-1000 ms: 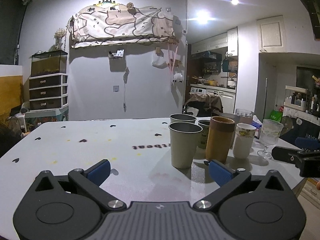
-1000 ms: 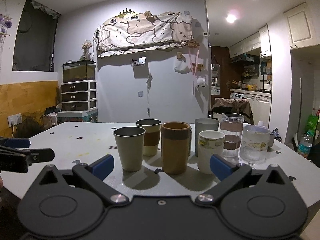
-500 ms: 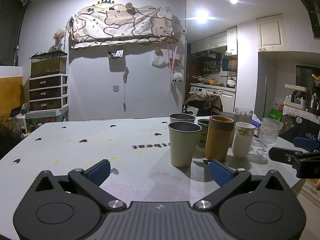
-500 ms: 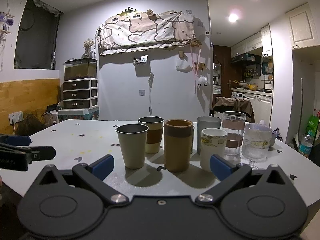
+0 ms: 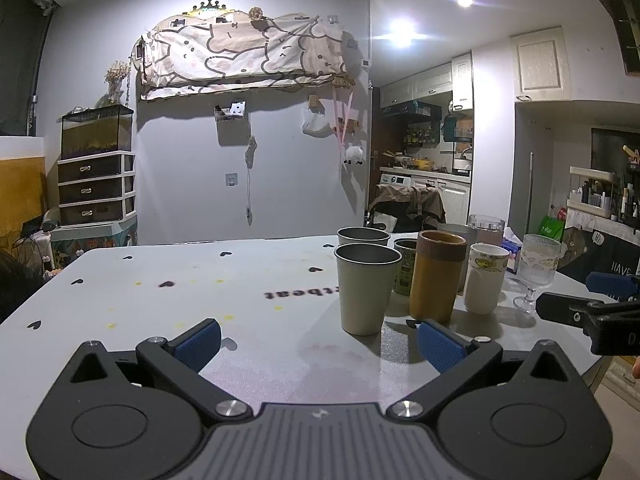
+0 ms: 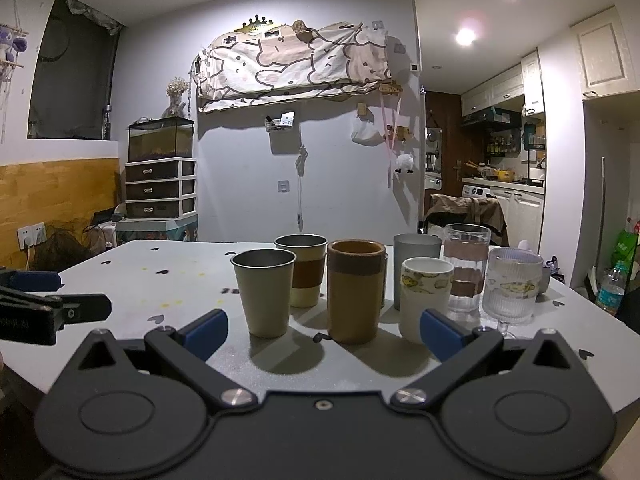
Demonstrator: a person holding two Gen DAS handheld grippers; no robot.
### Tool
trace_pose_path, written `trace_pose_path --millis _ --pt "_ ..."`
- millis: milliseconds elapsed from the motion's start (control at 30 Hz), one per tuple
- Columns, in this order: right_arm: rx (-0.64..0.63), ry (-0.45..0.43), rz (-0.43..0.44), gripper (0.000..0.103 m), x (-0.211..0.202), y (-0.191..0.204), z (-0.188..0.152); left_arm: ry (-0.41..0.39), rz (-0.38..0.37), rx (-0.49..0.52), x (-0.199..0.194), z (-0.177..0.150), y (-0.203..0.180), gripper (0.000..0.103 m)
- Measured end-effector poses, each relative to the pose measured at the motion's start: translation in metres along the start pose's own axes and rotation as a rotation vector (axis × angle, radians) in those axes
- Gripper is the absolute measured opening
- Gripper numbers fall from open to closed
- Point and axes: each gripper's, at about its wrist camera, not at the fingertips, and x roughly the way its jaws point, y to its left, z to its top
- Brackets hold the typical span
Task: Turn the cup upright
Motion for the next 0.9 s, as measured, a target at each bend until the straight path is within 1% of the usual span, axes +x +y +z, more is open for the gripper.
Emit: trace_pose_path --millis 900 --pt "0.000 0.000 0.001 0.103 -0.0001 0.0003 0.0000 0.001 0.005 -0.004 -0.0048 0.0012 0.0046 0.103"
